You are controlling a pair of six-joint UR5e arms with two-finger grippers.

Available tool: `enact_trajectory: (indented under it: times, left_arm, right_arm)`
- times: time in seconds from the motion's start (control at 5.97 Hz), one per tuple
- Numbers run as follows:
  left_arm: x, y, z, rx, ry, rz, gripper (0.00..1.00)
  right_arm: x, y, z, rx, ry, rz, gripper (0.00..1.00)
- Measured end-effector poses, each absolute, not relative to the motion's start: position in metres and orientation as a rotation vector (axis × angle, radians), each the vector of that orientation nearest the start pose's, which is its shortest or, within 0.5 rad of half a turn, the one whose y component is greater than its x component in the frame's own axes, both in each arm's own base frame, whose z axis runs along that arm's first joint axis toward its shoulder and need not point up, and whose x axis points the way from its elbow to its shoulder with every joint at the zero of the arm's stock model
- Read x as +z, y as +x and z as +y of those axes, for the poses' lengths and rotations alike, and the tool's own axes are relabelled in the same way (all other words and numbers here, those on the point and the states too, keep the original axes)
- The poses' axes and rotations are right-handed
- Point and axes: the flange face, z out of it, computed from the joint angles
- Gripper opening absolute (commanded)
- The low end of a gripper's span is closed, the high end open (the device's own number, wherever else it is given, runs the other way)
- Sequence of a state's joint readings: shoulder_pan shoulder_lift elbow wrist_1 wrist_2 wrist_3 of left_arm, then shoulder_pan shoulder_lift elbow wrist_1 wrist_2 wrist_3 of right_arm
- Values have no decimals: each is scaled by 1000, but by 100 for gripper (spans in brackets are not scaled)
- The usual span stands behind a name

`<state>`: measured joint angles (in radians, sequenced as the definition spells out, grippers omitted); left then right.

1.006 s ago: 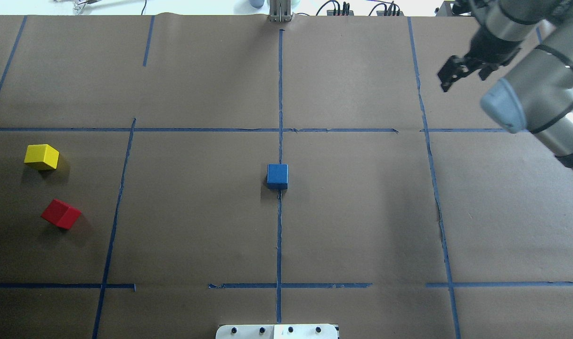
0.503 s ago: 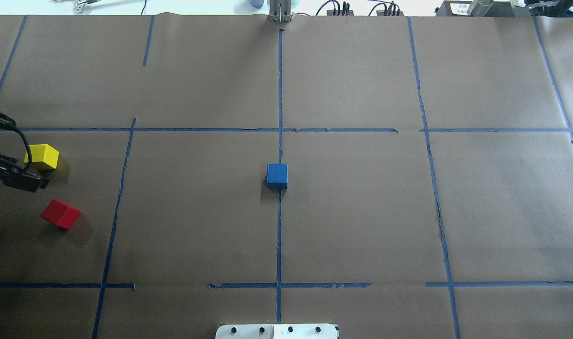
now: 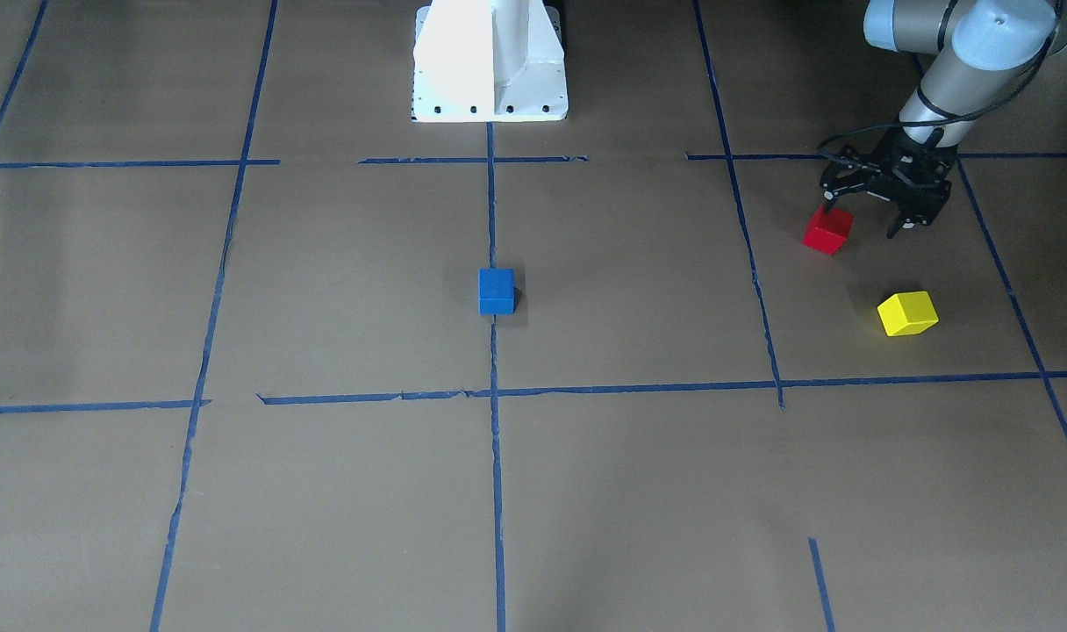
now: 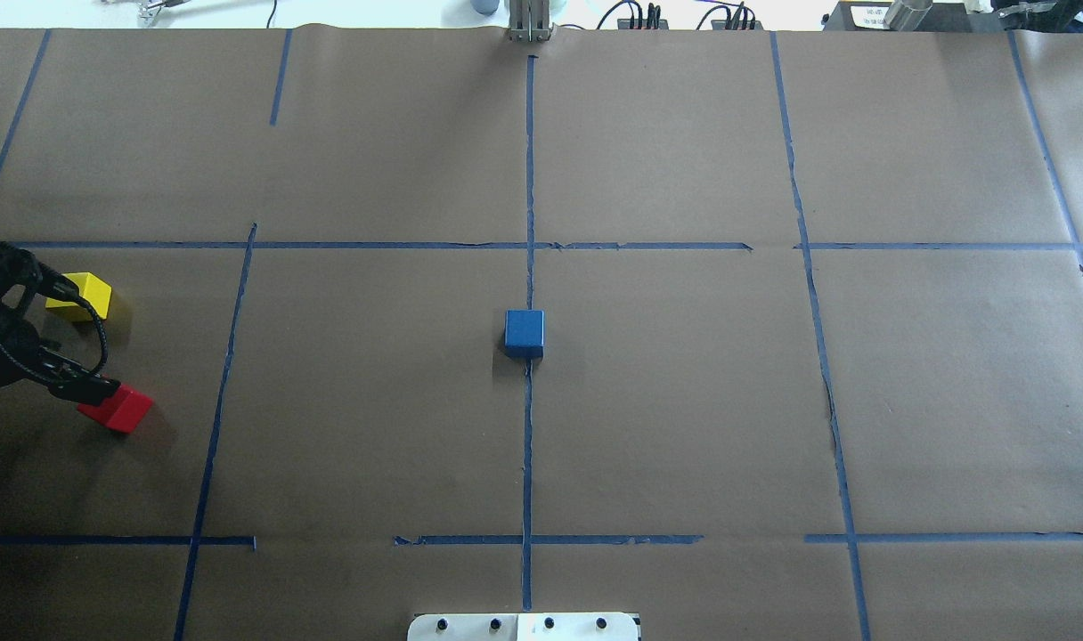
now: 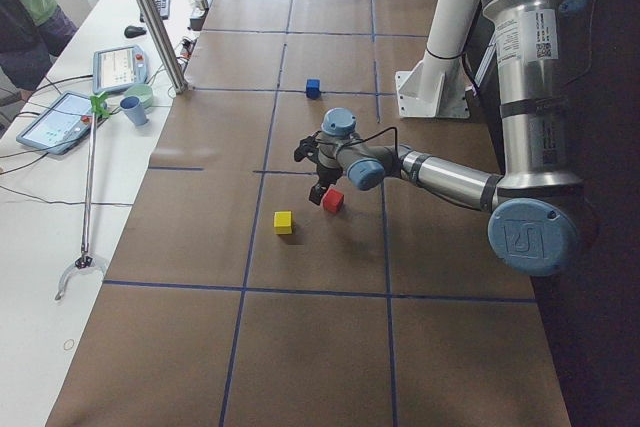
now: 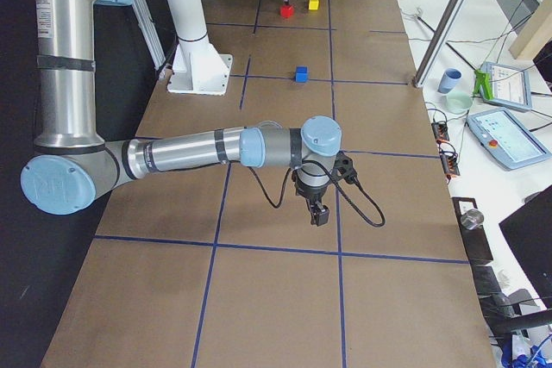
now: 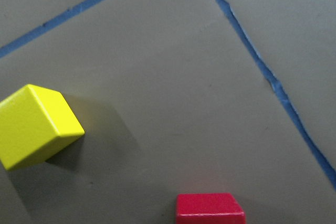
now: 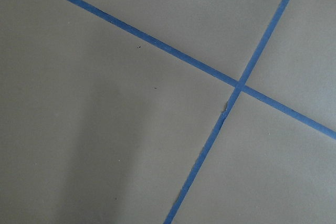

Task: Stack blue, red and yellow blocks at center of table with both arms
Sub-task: 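Lower the left gripper onto the red cube and close on it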

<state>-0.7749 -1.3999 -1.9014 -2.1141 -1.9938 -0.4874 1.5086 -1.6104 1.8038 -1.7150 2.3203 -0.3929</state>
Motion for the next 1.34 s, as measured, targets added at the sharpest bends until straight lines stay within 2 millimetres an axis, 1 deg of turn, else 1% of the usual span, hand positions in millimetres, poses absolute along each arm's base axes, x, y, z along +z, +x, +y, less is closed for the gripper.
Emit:
enact_trajectory:
  times: [0.17,0.67,0.84,1.01,1.17,1.34]
  left_arm:
    - [528,261,-381,442,304,746,100]
    - [522,272,-381,466,259,808,98]
    - [527,276,-384,466,245,807,98]
    - [534,281,-388,463,231,801,85]
    - [539,284,-391,460,221,795,14]
    - [542,285,-392,459,216,791,0]
  right_arm:
    - [580,36,-474,-451,171,-741,100]
    - [581,36,-474,-449,168,-741,100]
    - [582,36,-475,-449,167,-741,100]
    - [582,36,-475,-449,167,-740,100]
    - [582,36,-475,-448,167,-740,100]
    - [582,36,-476,-448,167,-740,100]
